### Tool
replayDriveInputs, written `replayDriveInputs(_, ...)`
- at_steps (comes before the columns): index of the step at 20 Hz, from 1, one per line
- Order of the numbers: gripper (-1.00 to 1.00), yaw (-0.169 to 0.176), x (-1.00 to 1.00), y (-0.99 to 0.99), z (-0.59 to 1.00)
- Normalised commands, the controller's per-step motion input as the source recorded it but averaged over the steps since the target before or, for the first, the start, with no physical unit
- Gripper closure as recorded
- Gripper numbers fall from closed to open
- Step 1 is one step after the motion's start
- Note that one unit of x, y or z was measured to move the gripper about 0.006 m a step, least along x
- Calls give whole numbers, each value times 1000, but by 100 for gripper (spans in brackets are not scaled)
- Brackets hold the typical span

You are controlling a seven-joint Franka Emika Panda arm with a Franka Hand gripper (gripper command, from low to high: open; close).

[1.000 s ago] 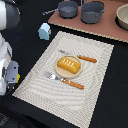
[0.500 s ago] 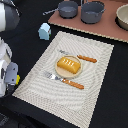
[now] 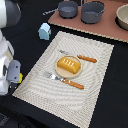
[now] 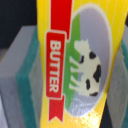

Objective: Place the bread, butter, and milk from the table onto the serving area.

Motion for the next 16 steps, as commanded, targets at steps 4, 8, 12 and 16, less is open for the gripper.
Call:
replayDriveInputs(4,100,-32,852,189,1000)
replayDriveInputs(8,100,-60,923,53,1000)
replayDriveInputs(12,100,-70,903,4,1000)
replayDriveInputs(16,100,-50,967,0,1000)
